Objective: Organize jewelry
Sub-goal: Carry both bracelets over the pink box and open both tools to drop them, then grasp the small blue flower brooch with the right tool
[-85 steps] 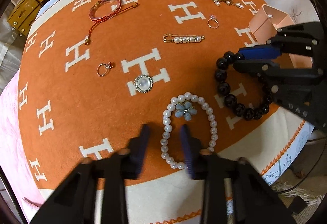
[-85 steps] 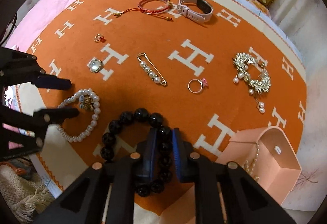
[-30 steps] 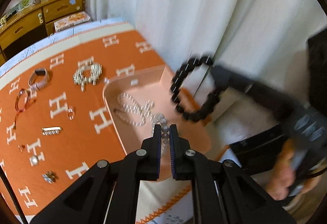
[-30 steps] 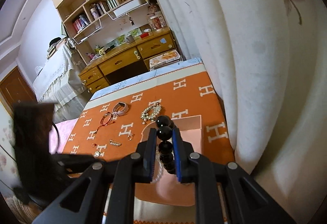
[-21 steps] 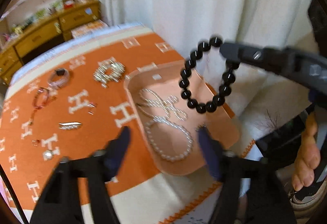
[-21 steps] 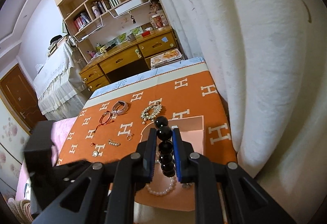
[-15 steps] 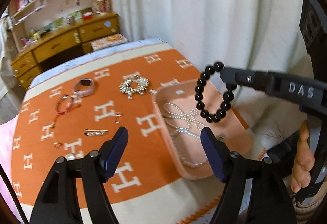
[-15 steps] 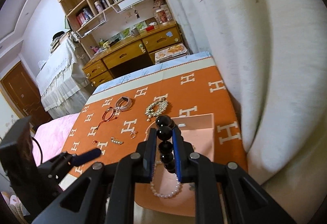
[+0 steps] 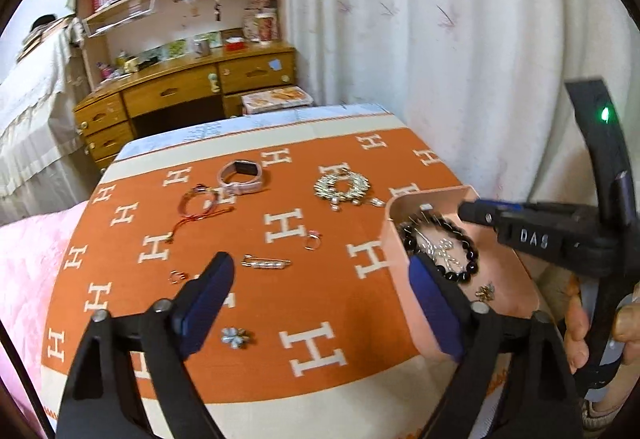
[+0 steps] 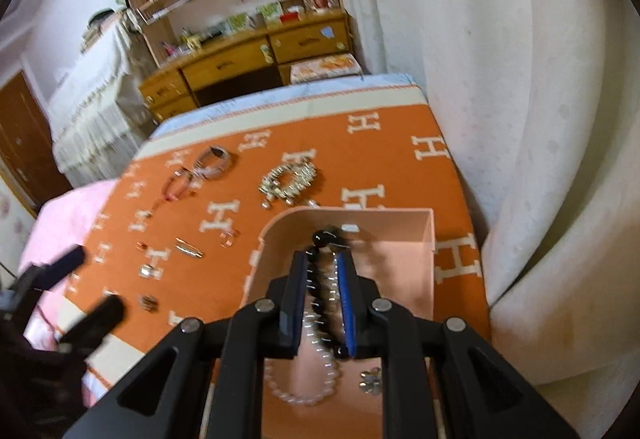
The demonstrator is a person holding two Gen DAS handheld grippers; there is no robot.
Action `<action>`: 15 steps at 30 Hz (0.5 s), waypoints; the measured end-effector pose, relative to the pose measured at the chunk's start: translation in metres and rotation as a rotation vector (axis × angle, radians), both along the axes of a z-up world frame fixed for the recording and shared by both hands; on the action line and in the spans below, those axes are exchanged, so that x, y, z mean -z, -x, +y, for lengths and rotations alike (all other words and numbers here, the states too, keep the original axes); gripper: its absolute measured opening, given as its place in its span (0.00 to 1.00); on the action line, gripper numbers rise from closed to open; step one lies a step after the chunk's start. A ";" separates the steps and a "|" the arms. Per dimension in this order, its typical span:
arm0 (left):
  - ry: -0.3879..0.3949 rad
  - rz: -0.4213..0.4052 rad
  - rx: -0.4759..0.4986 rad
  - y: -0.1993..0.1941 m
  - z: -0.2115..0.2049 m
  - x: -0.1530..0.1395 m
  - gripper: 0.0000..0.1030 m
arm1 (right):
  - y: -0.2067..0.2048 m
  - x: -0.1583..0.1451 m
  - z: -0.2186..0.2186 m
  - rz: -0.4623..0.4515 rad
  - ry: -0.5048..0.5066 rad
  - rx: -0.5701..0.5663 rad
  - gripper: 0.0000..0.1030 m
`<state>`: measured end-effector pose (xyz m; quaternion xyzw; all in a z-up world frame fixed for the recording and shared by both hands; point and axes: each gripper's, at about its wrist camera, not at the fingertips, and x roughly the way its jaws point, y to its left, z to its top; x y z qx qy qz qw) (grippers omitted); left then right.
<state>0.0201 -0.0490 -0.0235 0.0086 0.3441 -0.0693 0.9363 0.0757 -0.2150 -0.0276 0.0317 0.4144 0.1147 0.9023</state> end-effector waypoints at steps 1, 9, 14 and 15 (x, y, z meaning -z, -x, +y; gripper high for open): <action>0.001 -0.008 -0.009 0.002 0.003 -0.001 0.86 | 0.000 0.001 0.000 0.006 -0.002 -0.004 0.15; -0.009 -0.043 -0.053 0.011 0.015 -0.001 0.86 | 0.020 -0.006 0.006 -0.031 -0.036 -0.021 0.16; -0.001 -0.061 -0.062 0.017 0.018 -0.003 0.86 | 0.030 -0.011 0.007 -0.060 -0.063 -0.022 0.17; -0.002 -0.067 -0.065 0.019 0.019 -0.003 0.86 | 0.032 -0.012 0.008 -0.068 -0.061 -0.017 0.17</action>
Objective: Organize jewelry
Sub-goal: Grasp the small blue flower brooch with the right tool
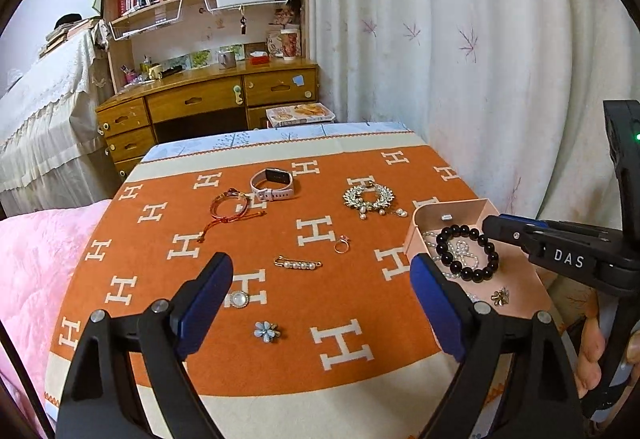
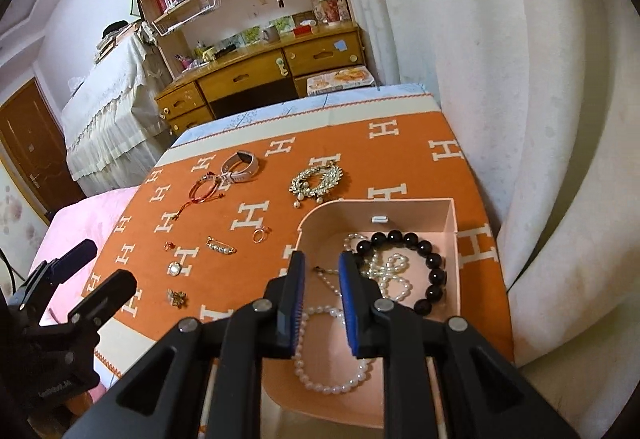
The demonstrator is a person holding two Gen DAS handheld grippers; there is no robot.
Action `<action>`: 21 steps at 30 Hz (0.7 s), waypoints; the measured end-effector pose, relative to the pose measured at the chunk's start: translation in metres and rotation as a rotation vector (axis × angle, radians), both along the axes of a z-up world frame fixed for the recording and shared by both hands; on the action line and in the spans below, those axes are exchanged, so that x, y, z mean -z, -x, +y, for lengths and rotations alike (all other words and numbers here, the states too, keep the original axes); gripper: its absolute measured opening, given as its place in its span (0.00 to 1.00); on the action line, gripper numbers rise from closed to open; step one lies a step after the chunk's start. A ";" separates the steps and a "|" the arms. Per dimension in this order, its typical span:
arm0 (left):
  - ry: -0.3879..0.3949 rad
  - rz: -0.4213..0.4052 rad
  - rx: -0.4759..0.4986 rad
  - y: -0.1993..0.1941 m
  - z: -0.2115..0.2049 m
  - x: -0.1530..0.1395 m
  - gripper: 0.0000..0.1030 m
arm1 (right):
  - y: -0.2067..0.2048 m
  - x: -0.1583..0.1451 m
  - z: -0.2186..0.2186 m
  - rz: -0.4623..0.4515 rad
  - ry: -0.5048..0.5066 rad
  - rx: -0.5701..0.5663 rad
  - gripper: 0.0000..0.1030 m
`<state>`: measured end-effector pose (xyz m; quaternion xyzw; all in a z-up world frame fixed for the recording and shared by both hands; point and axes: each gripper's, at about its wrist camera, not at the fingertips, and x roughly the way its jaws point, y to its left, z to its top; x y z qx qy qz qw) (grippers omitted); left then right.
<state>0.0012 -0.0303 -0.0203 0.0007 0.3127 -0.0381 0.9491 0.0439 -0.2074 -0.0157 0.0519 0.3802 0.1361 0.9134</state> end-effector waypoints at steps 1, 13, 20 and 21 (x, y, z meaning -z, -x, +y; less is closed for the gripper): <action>-0.001 -0.004 -0.002 0.001 0.000 0.000 0.86 | 0.002 -0.001 0.000 -0.005 -0.003 0.002 0.17; -0.012 -0.041 -0.009 0.015 0.010 -0.011 0.86 | 0.026 -0.021 0.024 -0.077 0.023 -0.035 0.17; -0.024 -0.059 -0.041 0.015 0.036 -0.022 0.87 | 0.030 -0.028 0.045 -0.088 0.024 -0.075 0.17; -0.027 -0.059 -0.052 0.014 0.040 -0.023 0.87 | 0.030 -0.028 0.048 -0.087 0.026 -0.079 0.17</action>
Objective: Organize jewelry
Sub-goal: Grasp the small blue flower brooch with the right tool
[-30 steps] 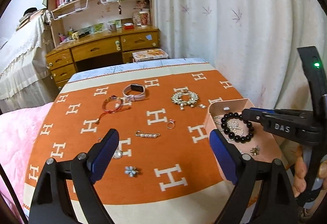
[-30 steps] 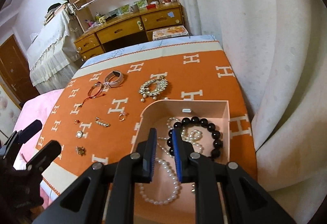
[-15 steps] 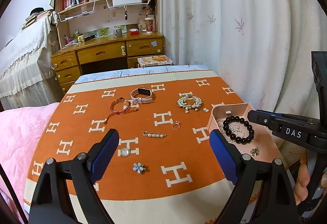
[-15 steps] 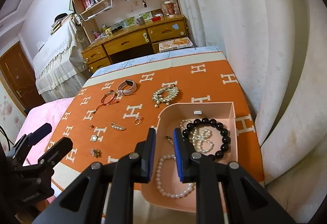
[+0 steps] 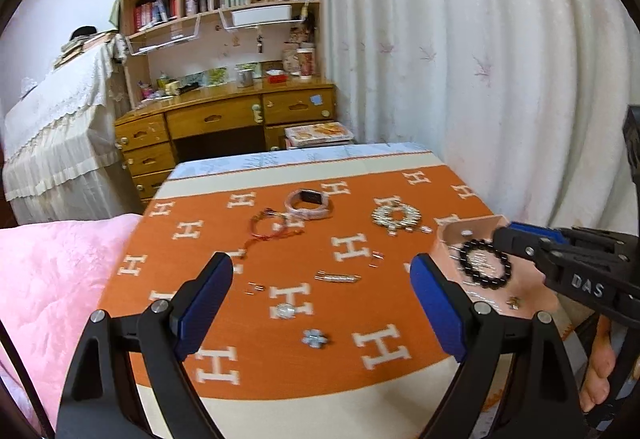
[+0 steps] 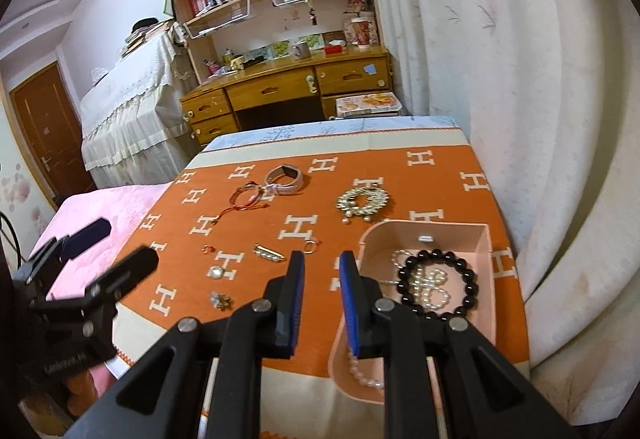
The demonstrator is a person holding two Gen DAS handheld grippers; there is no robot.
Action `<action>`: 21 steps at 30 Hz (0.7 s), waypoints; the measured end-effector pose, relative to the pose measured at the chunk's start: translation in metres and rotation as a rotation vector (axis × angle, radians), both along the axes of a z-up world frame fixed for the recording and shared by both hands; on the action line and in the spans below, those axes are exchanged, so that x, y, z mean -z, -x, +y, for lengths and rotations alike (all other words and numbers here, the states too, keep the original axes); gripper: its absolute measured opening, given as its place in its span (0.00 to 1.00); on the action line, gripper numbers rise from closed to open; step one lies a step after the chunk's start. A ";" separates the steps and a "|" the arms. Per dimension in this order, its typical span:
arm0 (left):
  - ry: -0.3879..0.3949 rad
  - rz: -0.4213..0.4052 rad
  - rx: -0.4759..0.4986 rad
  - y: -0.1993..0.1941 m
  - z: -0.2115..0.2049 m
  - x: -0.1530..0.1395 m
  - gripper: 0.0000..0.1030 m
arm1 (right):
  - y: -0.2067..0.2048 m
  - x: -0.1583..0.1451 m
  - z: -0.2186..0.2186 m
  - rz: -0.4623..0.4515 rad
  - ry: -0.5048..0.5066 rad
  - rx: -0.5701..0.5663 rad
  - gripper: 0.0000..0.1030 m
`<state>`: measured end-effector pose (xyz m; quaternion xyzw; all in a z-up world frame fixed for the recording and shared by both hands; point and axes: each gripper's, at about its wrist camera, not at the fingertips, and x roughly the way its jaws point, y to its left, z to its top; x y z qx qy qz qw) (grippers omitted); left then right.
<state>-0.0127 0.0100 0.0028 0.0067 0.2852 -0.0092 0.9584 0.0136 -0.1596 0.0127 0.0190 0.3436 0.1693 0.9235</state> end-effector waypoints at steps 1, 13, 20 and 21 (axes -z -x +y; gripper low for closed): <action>-0.004 0.001 -0.016 -0.001 0.007 -0.002 0.87 | -0.001 0.000 0.004 0.003 0.004 -0.006 0.17; -0.009 0.101 -0.172 -0.017 0.089 0.002 0.87 | -0.009 0.012 0.058 0.028 0.063 -0.103 0.38; 0.038 0.188 -0.130 -0.022 0.105 0.030 1.00 | -0.017 0.040 0.097 0.081 0.129 -0.213 0.38; 0.041 0.208 -0.122 -0.023 0.106 0.036 1.00 | -0.018 0.045 0.102 0.090 0.138 -0.227 0.38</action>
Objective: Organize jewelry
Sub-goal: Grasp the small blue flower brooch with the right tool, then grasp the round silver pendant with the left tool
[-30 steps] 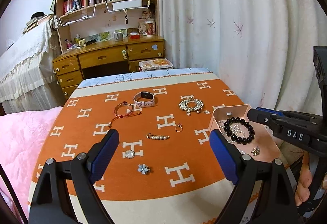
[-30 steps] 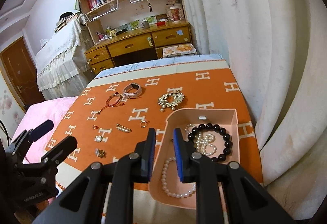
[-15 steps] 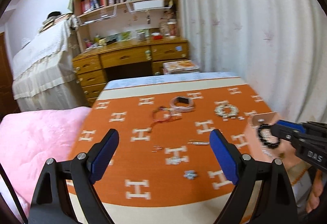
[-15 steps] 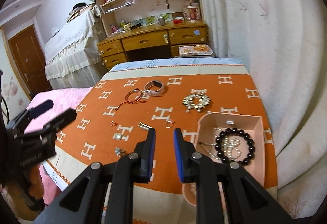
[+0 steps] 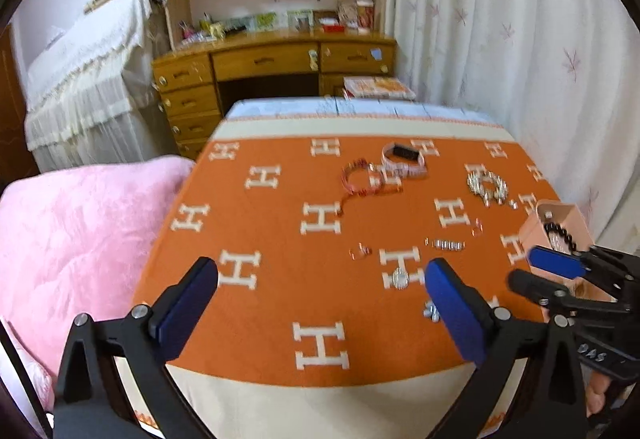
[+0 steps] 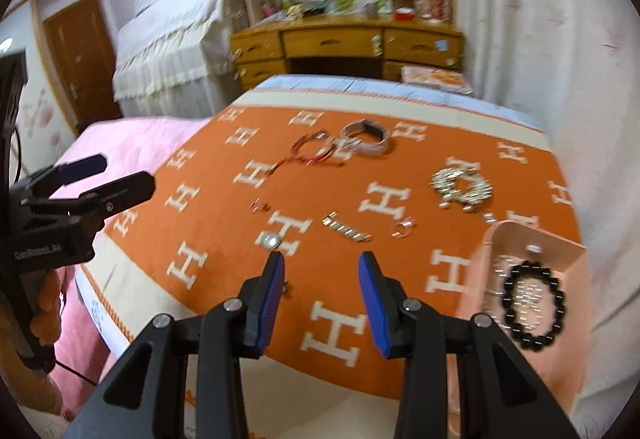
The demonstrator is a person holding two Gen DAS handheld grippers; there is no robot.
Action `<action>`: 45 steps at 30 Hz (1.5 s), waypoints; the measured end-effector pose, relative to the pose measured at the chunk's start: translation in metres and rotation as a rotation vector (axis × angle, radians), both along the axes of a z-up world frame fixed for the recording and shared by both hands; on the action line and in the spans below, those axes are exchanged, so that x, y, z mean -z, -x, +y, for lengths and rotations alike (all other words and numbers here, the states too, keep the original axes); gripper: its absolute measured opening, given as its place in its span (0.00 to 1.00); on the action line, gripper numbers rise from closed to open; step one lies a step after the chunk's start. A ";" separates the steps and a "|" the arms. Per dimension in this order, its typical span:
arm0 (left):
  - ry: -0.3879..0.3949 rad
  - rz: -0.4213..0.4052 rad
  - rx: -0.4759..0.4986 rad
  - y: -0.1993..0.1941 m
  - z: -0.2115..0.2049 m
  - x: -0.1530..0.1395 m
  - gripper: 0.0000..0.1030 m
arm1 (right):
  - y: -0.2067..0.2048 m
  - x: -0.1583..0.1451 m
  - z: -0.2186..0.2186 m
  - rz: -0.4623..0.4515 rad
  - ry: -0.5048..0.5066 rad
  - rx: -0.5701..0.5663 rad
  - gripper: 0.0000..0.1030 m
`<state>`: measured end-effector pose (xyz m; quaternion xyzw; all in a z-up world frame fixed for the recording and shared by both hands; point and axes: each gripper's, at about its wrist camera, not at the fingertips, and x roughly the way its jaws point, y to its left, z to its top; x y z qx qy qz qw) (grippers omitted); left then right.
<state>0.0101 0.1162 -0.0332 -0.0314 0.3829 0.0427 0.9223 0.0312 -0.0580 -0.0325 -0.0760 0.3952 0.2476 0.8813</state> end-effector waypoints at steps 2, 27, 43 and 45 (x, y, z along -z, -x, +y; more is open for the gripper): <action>0.001 0.028 0.005 -0.001 0.001 0.010 1.00 | -0.002 0.013 0.010 0.030 0.016 -0.038 0.38; 0.053 0.127 0.042 -0.011 0.016 0.058 0.99 | -0.004 0.071 0.067 0.012 0.163 -0.157 0.20; -0.002 0.139 0.175 -0.057 -0.043 0.071 0.73 | -0.022 0.043 -0.006 0.028 -0.071 0.064 0.17; -0.008 0.160 0.185 -0.063 -0.050 0.076 0.67 | -0.020 0.035 -0.013 0.010 -0.095 0.073 0.17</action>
